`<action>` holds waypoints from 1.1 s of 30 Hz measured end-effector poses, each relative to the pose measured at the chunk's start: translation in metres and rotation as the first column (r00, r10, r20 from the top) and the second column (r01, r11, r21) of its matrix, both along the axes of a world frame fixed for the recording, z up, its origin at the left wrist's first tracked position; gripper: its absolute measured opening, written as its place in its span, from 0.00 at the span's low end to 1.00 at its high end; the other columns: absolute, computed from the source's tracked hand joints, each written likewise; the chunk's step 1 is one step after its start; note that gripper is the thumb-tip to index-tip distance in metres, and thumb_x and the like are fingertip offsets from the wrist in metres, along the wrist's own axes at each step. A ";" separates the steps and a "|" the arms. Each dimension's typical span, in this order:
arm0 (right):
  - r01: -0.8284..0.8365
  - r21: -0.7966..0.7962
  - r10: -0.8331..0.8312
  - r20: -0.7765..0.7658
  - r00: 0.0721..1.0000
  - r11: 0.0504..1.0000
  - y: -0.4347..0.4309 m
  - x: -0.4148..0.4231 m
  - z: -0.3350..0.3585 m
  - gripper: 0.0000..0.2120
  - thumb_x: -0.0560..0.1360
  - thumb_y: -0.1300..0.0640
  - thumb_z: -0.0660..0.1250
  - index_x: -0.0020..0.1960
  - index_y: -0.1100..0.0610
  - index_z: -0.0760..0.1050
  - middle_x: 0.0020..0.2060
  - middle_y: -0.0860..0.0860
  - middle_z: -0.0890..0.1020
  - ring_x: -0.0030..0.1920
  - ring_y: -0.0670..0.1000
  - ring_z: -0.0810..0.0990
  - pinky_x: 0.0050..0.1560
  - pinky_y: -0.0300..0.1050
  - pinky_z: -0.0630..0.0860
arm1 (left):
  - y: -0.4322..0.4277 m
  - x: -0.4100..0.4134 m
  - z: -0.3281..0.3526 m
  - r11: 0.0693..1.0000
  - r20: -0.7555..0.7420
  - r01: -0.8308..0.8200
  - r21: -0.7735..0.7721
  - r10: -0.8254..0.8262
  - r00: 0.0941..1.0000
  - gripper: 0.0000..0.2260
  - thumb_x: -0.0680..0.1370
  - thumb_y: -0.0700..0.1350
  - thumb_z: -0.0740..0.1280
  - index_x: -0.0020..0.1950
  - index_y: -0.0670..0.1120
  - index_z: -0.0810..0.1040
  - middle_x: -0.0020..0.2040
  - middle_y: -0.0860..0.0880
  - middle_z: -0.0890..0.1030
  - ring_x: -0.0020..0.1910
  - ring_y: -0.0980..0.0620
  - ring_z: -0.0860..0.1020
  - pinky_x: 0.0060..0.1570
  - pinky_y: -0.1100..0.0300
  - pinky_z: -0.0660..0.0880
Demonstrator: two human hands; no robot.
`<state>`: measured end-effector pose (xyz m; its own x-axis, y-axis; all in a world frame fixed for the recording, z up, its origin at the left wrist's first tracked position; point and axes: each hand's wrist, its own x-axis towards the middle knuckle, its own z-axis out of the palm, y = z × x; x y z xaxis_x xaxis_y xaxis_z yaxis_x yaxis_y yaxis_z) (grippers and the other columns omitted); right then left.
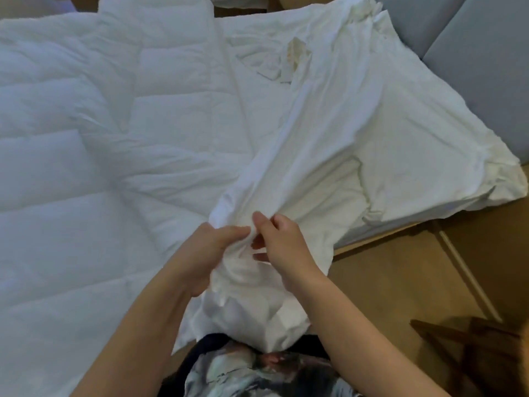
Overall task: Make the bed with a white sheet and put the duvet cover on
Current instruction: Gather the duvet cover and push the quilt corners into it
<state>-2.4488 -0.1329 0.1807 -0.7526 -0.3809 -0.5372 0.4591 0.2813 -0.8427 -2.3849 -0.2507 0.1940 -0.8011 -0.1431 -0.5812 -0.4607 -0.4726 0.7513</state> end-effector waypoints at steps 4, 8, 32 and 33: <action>0.017 -0.020 -0.020 -0.182 0.983 1.000 -0.020 0.005 0.001 0.09 0.77 0.49 0.63 0.50 0.54 0.76 0.46 0.47 0.80 0.47 0.46 0.78 0.50 0.43 0.76 | -0.032 0.005 -0.002 0.985 -0.151 -0.120 0.127 0.139 0.979 0.13 0.74 0.44 0.65 0.55 0.40 0.81 0.52 0.40 0.83 0.51 0.44 0.82 0.44 0.56 0.80; -0.242 0.032 0.239 -0.323 0.916 0.970 -0.028 0.023 -0.009 0.23 0.74 0.49 0.67 0.67 0.50 0.68 0.60 0.42 0.74 0.59 0.36 0.72 0.56 0.30 0.69 | -0.042 0.005 -0.006 0.953 -0.108 -0.174 0.249 0.206 0.973 0.16 0.78 0.47 0.61 0.52 0.36 0.82 0.48 0.38 0.83 0.47 0.43 0.83 0.41 0.54 0.81; -0.019 0.280 0.183 -0.571 0.800 0.960 -0.010 0.013 -0.005 0.17 0.76 0.62 0.63 0.64 0.56 0.71 0.54 0.43 0.71 0.57 0.45 0.71 0.57 0.32 0.66 | -0.033 -0.019 0.006 0.943 -0.065 0.085 0.321 -0.068 0.996 0.16 0.74 0.53 0.65 0.44 0.42 0.85 0.43 0.43 0.85 0.41 0.48 0.84 0.35 0.59 0.79; -0.037 0.305 0.220 -0.592 0.776 0.952 -0.009 0.009 -0.005 0.12 0.77 0.61 0.63 0.60 0.58 0.75 0.50 0.46 0.74 0.54 0.47 0.73 0.53 0.32 0.68 | -0.031 -0.020 0.011 0.937 -0.052 0.132 0.323 -0.122 0.991 0.16 0.70 0.53 0.68 0.45 0.40 0.85 0.42 0.42 0.84 0.40 0.48 0.84 0.35 0.59 0.79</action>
